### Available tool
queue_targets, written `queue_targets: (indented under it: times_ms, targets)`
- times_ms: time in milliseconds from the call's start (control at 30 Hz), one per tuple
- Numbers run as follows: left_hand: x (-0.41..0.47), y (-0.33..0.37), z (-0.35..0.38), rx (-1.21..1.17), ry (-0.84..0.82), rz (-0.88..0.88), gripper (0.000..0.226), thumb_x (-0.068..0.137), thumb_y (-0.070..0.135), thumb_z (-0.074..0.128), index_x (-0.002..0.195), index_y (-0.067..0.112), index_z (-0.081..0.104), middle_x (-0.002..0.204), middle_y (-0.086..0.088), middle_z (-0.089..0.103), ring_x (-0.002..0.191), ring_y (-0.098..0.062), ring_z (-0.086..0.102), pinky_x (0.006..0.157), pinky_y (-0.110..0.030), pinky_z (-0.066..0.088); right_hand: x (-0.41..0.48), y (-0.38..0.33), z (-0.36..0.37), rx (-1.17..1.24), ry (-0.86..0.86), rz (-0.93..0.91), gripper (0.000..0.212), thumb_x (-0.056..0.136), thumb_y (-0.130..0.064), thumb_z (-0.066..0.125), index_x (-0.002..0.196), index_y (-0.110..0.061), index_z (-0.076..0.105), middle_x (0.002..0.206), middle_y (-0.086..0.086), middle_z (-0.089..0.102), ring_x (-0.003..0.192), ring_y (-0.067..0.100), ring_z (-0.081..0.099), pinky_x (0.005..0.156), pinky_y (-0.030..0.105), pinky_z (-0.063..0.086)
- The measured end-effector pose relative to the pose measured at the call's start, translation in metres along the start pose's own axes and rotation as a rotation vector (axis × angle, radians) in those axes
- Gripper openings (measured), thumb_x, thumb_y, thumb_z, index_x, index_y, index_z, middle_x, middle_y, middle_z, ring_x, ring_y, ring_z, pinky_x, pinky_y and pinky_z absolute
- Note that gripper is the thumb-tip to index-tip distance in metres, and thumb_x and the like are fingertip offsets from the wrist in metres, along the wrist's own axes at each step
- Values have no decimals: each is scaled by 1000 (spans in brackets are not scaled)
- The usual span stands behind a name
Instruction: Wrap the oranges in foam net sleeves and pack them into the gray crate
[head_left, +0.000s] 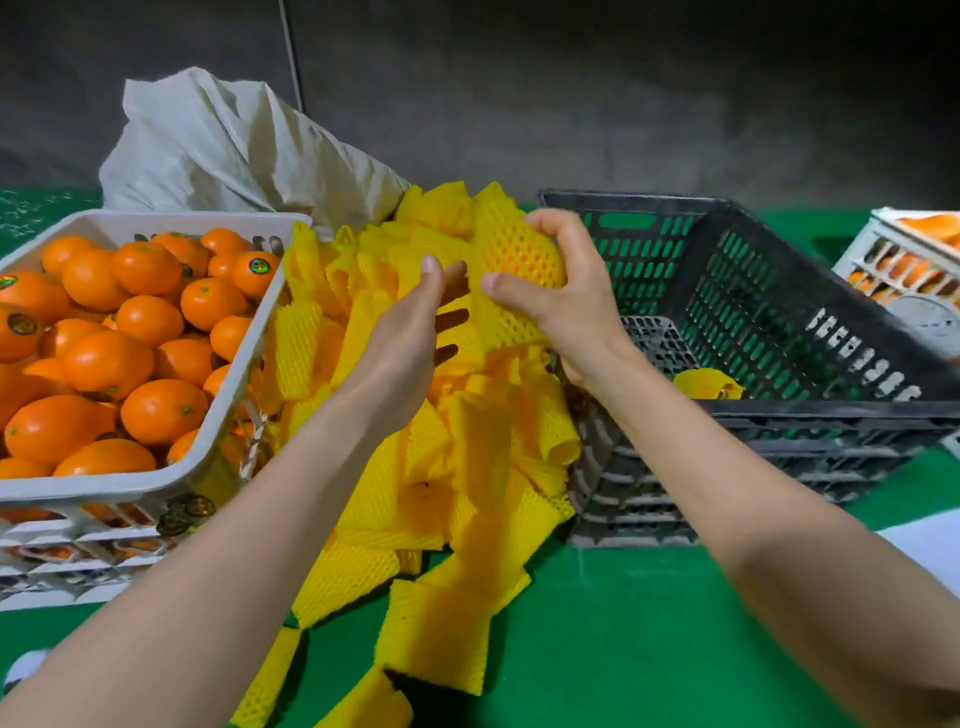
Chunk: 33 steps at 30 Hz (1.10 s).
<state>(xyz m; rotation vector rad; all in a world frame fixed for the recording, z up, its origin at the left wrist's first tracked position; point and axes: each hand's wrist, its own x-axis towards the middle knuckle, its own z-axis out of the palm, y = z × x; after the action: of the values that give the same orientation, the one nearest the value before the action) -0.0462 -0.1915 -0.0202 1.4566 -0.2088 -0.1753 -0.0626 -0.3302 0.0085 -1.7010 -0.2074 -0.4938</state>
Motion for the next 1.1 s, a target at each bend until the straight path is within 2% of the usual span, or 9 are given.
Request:
queue_targets:
  times_ms: [200,333,467,633,700,800,900,1000,1100]
  targets:
    - [17,-30,23,223,17,-49,22,97,6,50,117,3,57,102,-12,59,87,-18,54,73,-26,44,59,27,-113,-476,199,213,47,68,-25,76,104,-25,45,94,-6,54,90,12,58,74,32,50]
    - [31,-49,39,470,-70,-119,35,90,4,62,124,-1,56,110,-15,60,98,-19,57,65,-13,43,65,68,-147,-1210,-634,483,48,71,-30,77,108,-24,46,119,2,47,103,23,49,81,33,45]
    - [51,-61,48,832,-91,-131,48,85,12,69,129,0,53,128,-18,56,118,-28,54,87,-32,44,48,100,-134,-1388,-1175,705,60,91,-28,58,141,-9,31,149,8,26,131,26,35,85,28,38]
    - [68,-67,61,1062,-120,-280,59,88,30,66,136,5,43,134,-14,51,121,-33,49,103,-40,40,43,107,-126,-1322,-1219,837,74,96,-30,51,150,-13,3,158,5,2,138,19,27,79,22,37]
    - [69,-72,65,1045,-152,-328,46,87,29,68,123,6,49,124,-16,56,117,-35,50,107,-49,33,44,105,-124,-1213,-1241,856,70,96,-22,50,150,-16,5,156,6,11,101,9,56,59,16,45]
    - [68,-78,64,926,-113,-297,32,83,19,73,104,4,55,105,-15,60,103,-34,54,100,-48,40,46,106,-123,-1132,-1306,875,67,97,-17,47,150,-24,6,141,1,35,46,-5,54,41,14,41]
    - [63,-73,56,706,-48,-207,20,82,8,72,95,6,57,78,-9,51,66,-22,44,59,-29,34,46,106,-124,-1162,-1320,859,70,96,-22,49,150,-25,4,152,3,22,73,4,57,47,16,47]
    - [56,-64,41,471,9,-155,18,81,2,72,84,11,56,70,-8,44,62,-19,35,56,-30,24,46,101,-126,-1225,-1246,860,70,93,-21,55,149,-24,14,156,4,10,108,20,52,63,28,53]
    - [45,-50,25,325,45,-71,23,79,0,72,78,17,56,75,-9,49,67,-16,42,60,-29,32,52,87,-125,-1292,-976,551,26,89,-18,61,114,-13,57,126,14,51,80,20,50,66,30,42]
